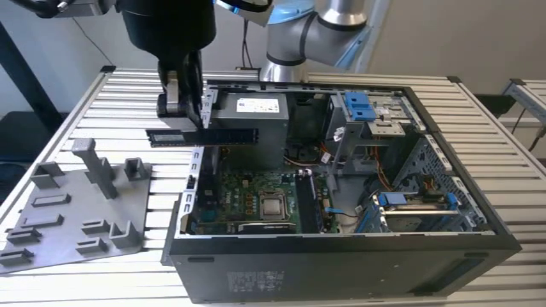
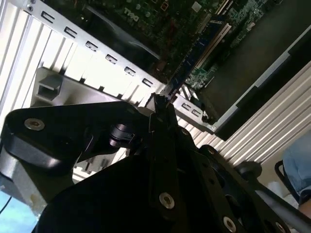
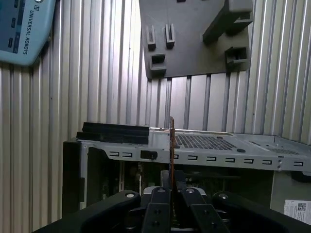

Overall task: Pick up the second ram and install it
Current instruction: 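Pick up the second ram and move it above second insertion slot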

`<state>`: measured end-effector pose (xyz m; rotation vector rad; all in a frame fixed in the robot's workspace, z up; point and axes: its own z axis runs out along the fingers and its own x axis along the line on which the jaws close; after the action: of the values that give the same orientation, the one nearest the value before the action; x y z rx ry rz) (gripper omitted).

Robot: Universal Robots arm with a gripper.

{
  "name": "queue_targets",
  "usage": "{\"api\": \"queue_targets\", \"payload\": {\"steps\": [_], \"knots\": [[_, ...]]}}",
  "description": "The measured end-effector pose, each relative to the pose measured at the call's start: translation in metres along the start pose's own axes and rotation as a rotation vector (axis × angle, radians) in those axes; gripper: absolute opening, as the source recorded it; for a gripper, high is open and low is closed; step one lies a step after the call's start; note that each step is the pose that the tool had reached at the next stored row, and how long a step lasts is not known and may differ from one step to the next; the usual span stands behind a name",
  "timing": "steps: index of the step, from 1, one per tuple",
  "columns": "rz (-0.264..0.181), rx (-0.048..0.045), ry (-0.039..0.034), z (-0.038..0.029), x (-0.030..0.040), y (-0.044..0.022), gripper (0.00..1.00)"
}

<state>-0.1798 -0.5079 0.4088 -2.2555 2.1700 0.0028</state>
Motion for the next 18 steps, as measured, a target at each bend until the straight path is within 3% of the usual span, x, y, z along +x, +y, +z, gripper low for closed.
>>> {"api": "queue_targets", "payload": {"steps": [8, 18], "knots": [[0.0, 0.0, 0.0001, 0.0003, 0.0001, -0.021, 0.14], [0.0, -0.0001, 0.0, 0.0006, 0.0006, -0.0522, 0.14]]}}
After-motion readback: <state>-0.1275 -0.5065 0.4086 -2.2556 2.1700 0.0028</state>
